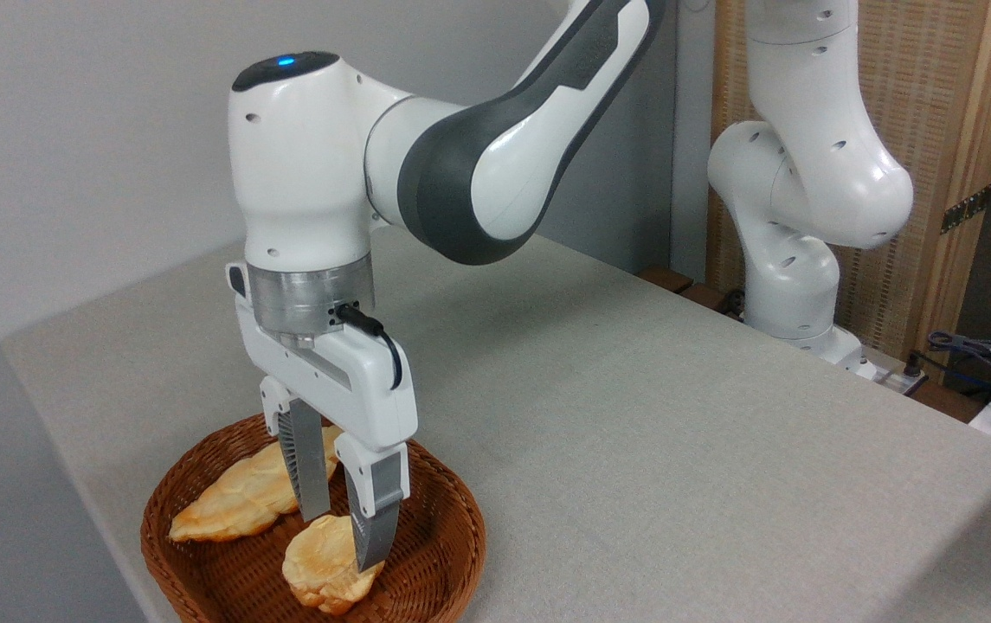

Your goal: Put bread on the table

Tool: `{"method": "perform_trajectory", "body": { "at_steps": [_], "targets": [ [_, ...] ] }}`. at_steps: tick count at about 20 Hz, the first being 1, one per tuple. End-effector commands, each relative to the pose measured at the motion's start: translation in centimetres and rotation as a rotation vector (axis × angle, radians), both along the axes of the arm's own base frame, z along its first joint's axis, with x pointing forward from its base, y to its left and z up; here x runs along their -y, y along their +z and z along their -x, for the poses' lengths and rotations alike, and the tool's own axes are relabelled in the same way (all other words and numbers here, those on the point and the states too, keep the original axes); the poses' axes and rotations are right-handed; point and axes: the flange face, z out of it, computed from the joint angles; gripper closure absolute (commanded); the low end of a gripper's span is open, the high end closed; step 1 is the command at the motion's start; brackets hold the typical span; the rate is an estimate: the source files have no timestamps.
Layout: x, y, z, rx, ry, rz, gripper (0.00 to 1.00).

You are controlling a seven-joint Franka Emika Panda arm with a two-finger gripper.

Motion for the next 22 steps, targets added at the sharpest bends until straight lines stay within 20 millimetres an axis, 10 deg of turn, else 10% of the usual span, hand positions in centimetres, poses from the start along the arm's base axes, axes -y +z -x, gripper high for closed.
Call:
{"method": "perform_trajectory", "body": {
  "at_steps": [1,11,15,22],
  "targets": [
    [-0.1,-0.4,-0.5,0.007,-0.010,-0.027,0.00],
    [0.1,-1.7,-0.7,-0.016,-0.014,-0.033,0.00],
    [0.5,-2.4,-0.8,-0.026,-0.044,-0.071,0.49],
    [0.6,-2.3,-0.8,-0.025,-0.044,-0.071,0.50]
  ]
}}
